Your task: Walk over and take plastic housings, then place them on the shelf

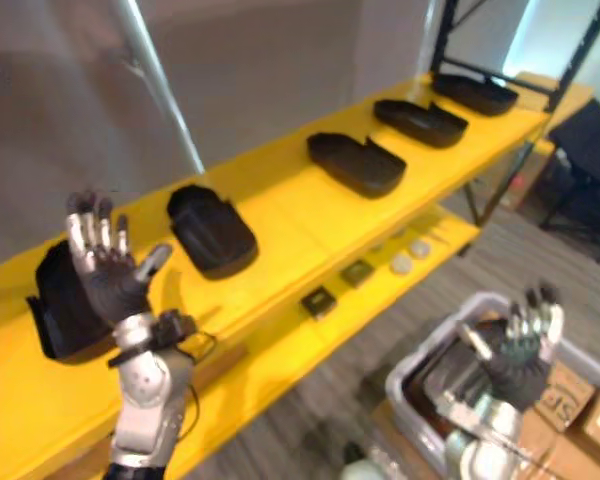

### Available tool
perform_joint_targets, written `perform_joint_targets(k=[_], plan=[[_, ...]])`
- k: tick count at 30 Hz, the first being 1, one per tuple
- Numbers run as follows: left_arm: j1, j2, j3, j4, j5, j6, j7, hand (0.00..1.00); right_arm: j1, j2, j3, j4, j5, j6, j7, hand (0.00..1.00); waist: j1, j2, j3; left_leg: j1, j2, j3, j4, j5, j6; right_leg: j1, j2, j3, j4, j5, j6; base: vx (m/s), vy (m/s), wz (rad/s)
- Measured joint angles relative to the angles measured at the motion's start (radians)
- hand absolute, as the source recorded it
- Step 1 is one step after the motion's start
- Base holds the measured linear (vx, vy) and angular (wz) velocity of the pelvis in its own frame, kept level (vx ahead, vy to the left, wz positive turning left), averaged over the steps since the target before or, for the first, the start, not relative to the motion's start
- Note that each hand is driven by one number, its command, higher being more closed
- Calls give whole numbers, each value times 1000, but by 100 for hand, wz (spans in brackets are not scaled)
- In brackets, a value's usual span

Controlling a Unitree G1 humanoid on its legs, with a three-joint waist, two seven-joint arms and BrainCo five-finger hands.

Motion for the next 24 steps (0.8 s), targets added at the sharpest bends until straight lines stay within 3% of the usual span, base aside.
perform_joint_targets(k=[5, 9, 14, 17, 18, 19, 21, 24], plan=[[93, 1, 25, -70, 0, -25, -3, 0, -33, 0, 76, 6, 29, 1, 31, 0, 55, -41, 18, -11, -19, 6, -1, 2, 3, -14, -19, -1, 7, 5, 9, -17, 73, 0], [112, 1, 26, -97, -1, -54, -5, 0, -43, 1, 103, 19, 61, 22, 46, 0, 61, -47, 17, -30, -24, -20, 8, 1, 5, -15, -25, -26, 7, 3, 8, 19, 31, 21], [67, -1, -26, -152, -9, -123, -67, 0, -30, 20, 132, 57, 63, 74, 8, 0, 62, -42, 44, -59, -1, -36, 119, -46, 19, -53, 5, -34, 115, -6, 11, -30, 51, -11], [-2, 1, -55, -147, -4, -116, -78, 0, 1, 44, 138, 57, 59, 76, 5, 0, 65, -66, 78, -15, 22, 64, 181, -92, 32, -78, 32, -45, 185, -1, 25, -209, 69, -107], [-4, 4, -60, -140, 10, -108, -61, 0, 11, 42, 142, 55, 60, 76, 22, 0, 68, -72, 89, -3, 41, 129, 213, -116, 42, -68, 10, -95, 152, -14, 30, -326, 87, -138], [-3, 6, -64, -118, 32, -86, -36, 0, 30, 38, 145, 55, 74, 76, 49, 0, 58, -58, 95, 6, 57, 173, 215, -121, 49, -72, -22, -197, 146, -40, 5, -349, 123, -152], [4, 7, -54, -112, 50, -72, -11, 0, 47, 29, 157, 55, 96, 77, 86, 0, 60, -56, 93, 10, 81, 249, 208, -114, 56, -118, -60, -285, 192, -46, -8, -194, 85, -124], [0, 9, 16, -58, 47, -68, -4, 0, 46, 28, 165, 59, 107, 79, 112, 0, 56, -61, 90, 12, 105, 342, 121, -38, 52, -150, -139, -392, 401, -92, -69, -139, -6, -82]])
